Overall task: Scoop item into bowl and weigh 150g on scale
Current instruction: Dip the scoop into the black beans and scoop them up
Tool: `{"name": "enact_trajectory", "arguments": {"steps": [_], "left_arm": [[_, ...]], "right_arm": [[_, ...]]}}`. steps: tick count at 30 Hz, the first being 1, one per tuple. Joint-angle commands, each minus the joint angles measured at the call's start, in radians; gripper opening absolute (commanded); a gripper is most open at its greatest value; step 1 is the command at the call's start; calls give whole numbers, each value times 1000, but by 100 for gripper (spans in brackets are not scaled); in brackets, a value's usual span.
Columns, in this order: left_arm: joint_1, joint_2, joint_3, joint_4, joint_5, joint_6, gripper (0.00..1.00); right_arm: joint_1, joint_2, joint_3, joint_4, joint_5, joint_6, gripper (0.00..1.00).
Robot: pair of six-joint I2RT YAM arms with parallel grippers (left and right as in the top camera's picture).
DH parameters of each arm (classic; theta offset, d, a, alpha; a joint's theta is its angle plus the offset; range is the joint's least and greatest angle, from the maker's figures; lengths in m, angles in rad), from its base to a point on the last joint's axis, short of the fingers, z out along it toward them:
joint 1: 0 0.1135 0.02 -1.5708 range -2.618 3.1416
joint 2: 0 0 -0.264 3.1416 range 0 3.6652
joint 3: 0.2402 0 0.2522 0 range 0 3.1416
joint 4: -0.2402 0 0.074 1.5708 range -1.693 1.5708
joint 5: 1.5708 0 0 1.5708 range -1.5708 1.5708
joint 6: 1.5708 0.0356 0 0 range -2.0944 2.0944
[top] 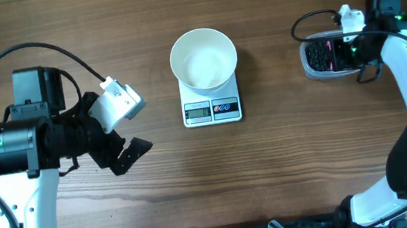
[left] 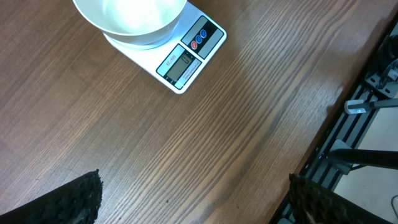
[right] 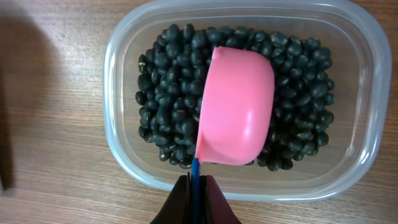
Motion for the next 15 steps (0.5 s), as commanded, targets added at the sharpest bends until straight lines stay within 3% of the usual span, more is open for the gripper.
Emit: {"name": "enact_trajectory", "arguments": {"steps": [1,15], "left_arm": [[5,5,-6,0,26,20,100],[5,5,-6,0,26,20,100]], "right_arm": [[-45,47,-5,-26,-156,23,4],[-67,115,-5,-56,-219,75,4]]}}
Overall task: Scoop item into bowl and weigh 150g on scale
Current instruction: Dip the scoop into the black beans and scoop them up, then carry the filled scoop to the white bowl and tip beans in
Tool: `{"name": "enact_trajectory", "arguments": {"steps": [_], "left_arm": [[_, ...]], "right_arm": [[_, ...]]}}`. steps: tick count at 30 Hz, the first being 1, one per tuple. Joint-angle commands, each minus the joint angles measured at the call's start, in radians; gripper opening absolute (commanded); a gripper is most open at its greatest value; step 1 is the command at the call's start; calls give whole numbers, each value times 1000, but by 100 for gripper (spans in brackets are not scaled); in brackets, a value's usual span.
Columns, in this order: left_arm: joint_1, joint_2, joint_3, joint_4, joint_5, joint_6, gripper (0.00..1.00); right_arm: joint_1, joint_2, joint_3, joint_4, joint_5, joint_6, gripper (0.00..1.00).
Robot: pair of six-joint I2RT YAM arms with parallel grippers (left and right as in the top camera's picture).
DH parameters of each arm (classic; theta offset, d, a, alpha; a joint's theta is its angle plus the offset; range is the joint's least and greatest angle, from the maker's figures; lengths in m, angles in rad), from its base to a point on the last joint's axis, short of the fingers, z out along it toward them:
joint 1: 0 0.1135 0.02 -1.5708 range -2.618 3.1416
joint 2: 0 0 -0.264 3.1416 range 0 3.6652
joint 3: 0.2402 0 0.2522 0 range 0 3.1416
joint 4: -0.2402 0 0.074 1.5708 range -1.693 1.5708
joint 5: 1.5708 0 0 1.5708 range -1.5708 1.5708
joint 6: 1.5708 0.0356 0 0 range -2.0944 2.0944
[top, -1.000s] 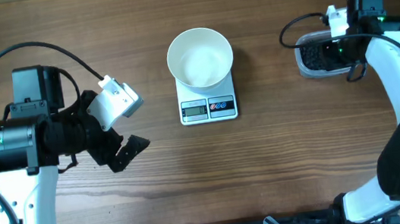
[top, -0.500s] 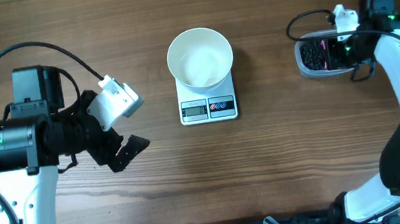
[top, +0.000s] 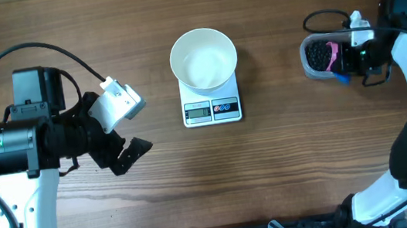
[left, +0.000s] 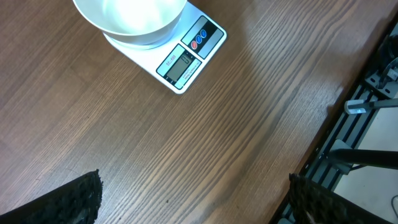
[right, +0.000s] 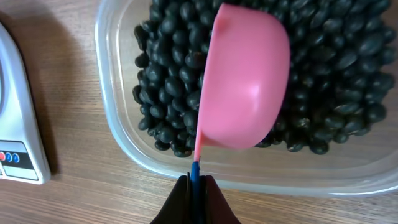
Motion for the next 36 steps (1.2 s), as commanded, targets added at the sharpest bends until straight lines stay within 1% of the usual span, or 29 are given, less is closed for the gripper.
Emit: {"name": "enact_trajectory", "arguments": {"steps": [1,3,6,9,12,14,16,20,23,30,36], "left_arm": [[5,5,-6,0,26,19,100],[5,5,-6,0,26,19,100],[5,5,-6,0,26,19,100],[5,5,-6,0,26,19,100],[5,5,-6,0,26,19,100],[5,5,-6,0,26,19,100],[5,5,-6,0,26,20,100],[5,5,-6,0,26,20,100],[5,5,-6,0,26,19,100],[5,5,-6,0,26,19,100],[5,5,-6,0,26,19,100]], "right_arm": [[4,56,-5,6,-58,38,4],[-8,56,-5,6,-71,63,4],[-64,56,-5,-2,-201,61,4],[-119,56,-5,-23,-238,58,4],[-170,56,-5,-30,-334,34,4],[-197,56,-5,-56,-335,33,4],[-227,56,-5,-74,-386,5,5],[-270,56,-5,-88,-434,-3,4],[-303,56,-5,-117,-482,-43,4],[-355,56,-5,-153,-573,-84,4],[-356,56,-5,-184,-723,-101,4]]}}
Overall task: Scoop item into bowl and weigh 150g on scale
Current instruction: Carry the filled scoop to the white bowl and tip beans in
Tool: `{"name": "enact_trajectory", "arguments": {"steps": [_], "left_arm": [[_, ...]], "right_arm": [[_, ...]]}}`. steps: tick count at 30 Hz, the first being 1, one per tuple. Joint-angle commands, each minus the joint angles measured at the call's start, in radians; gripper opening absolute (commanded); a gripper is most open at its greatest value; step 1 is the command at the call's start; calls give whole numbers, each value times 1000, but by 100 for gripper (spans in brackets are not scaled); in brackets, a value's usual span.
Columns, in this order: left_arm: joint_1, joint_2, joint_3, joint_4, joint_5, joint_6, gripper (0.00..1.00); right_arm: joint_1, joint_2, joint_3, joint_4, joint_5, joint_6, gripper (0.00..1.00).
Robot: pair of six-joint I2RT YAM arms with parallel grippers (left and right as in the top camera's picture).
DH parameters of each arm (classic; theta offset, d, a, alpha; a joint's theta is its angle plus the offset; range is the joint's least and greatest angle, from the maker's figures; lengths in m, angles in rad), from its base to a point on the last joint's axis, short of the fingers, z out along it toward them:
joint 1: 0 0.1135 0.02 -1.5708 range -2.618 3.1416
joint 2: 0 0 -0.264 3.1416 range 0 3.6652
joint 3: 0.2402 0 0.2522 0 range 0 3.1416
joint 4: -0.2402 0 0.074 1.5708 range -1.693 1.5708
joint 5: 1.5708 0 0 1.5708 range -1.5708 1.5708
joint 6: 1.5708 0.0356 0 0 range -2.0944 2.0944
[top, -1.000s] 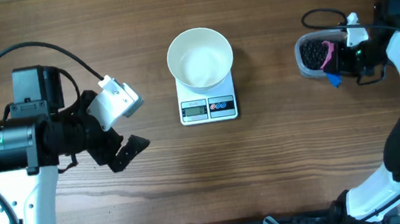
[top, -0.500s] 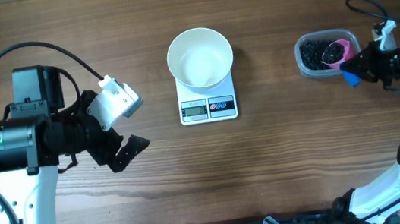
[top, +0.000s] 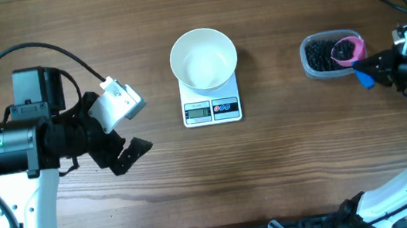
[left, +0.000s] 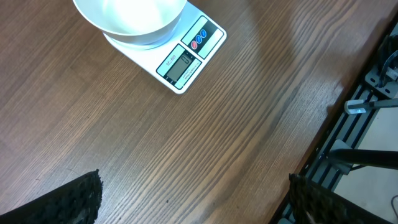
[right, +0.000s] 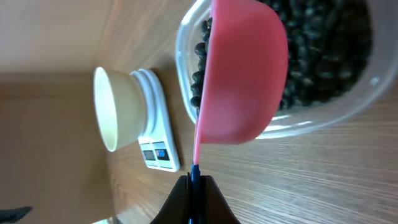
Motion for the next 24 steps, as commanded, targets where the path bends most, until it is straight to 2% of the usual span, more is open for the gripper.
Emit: {"name": "enact_trajectory", "arguments": {"steps": [1,7,14,17,24], "left_arm": [[5,5,-6,0,26,19,100],[5,5,-6,0,26,19,100],[5,5,-6,0,26,19,100],[5,5,-6,0,26,19,100],[5,5,-6,0,26,20,100]], "right_arm": [[-3,19,-3,-21,-147,-29,4],[40,14,-2,-86,-237,-36,5],[266,-17,-2,-67,-323,8,4],[364,-24,-1,-17,-341,70,5],[608,-59,0,268,-341,332,5]]}}
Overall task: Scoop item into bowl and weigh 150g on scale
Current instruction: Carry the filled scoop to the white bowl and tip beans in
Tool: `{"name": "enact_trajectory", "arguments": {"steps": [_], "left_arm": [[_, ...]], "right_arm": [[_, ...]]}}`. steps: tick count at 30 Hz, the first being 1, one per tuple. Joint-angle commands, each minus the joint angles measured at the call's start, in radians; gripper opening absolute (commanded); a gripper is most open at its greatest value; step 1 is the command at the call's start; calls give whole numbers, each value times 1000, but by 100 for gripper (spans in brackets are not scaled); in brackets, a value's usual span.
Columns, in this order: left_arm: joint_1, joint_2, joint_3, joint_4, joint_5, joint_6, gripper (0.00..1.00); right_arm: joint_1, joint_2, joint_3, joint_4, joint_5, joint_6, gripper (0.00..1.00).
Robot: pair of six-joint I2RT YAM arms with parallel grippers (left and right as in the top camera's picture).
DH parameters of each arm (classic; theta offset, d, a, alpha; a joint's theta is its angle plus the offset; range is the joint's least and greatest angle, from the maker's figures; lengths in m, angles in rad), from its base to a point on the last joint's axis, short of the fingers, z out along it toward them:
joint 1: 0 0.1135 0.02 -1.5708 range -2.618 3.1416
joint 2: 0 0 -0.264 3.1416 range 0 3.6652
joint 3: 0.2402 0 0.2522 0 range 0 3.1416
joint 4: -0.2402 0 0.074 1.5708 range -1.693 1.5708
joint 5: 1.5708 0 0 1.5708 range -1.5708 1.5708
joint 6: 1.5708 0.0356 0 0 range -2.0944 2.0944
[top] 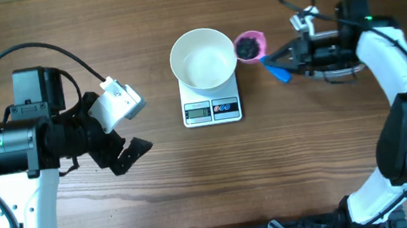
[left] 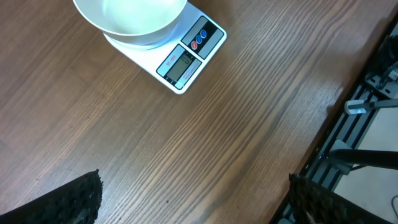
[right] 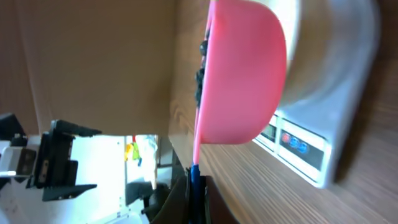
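Observation:
A white bowl (top: 203, 58) stands empty on the white scale (top: 212, 110). My right gripper (top: 284, 63) is shut on the blue handle (right: 196, 177) of a pink scoop (top: 249, 45). The scoop holds black beans and hangs just off the bowl's right rim. In the right wrist view the scoop (right: 242, 74) shows from below, with the scale (right: 311, 146) behind it. My left gripper (top: 127, 156) hovers open and empty left of the scale, its fingertips (left: 81, 199) wide apart. The bean tub is hidden under the right arm.
The scale's display and buttons (left: 186, 53) face the front edge. A black rail runs along the table's front edge. Cables loop above the right arm. Bare wood (top: 287, 158) lies in front of the scale.
The right gripper has moved left with the scoop, from over the bean tub to beside the bowl's right rim; the scoop holds beans. The left arm has not moved.
The pink scoop first lay among the beans in the tub, held by my right gripper. It then shifted within the tub, later stood tilted at the tub's edge with beans in it, and now hangs loaded beside the bowl. The left arm stayed still throughout.

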Motion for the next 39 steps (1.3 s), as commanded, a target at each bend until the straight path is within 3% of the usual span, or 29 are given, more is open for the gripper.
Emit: {"name": "enact_trajectory", "arguments": {"steps": [1,5,9,15,27,39], "left_arm": [[5,5,-6,-1,26,19,100],[5,5,-6,-1,26,20,100],[5,5,-6,-1,26,19,100],[5,5,-6,-1,26,19,100],[5,5,-6,-1,26,20,100],[5,5,-6,-1,26,20,100]], "right_arm": [[71,-53,4,100,-43,119,4],[156,-53,4,274,19,161,5],[210,-53,4,375,172,115,4],[328,-55,4,374,525,-51,5],[528,-175,4,320,1160,-158,4],[637,-175,4,321,1482,-417,4]]}}
